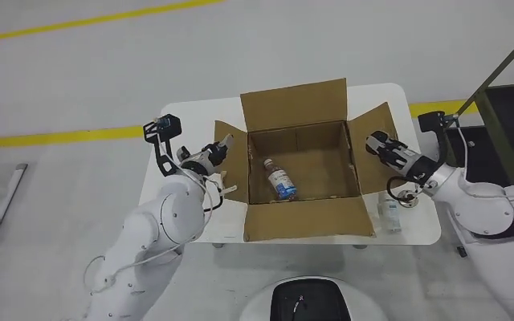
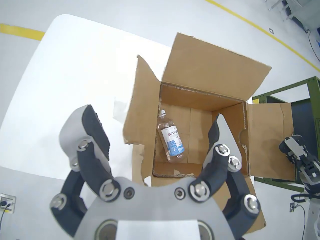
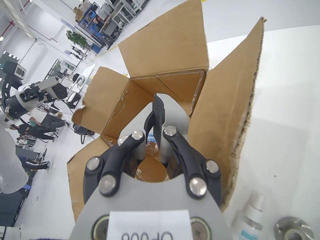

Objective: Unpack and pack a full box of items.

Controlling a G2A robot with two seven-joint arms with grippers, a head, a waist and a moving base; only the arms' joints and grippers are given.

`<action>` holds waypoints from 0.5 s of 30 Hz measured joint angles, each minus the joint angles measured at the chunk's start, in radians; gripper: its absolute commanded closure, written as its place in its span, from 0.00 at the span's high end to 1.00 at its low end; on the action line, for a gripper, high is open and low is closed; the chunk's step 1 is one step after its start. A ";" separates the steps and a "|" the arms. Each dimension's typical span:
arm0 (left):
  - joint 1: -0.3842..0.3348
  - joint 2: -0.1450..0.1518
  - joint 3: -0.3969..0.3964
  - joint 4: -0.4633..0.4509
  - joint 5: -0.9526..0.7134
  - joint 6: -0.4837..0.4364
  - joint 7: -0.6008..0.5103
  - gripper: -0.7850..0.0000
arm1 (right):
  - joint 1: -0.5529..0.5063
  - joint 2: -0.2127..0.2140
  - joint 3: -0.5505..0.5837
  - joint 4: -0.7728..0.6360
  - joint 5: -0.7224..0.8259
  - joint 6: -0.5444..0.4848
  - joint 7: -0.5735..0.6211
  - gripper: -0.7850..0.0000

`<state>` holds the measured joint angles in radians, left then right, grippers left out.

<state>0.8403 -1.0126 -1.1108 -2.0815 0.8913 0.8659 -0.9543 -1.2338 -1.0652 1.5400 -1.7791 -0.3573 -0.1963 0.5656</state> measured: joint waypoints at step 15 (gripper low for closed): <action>0.073 0.009 -0.072 0.006 0.023 0.024 0.024 1.00 | -0.102 0.047 0.222 -0.222 -0.517 0.199 0.234 0.00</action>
<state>0.9131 -1.0035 -1.1832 -2.0755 0.9142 0.8896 -0.9305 -1.3356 -1.0183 1.7623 -2.0008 -0.8745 0.0030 0.7992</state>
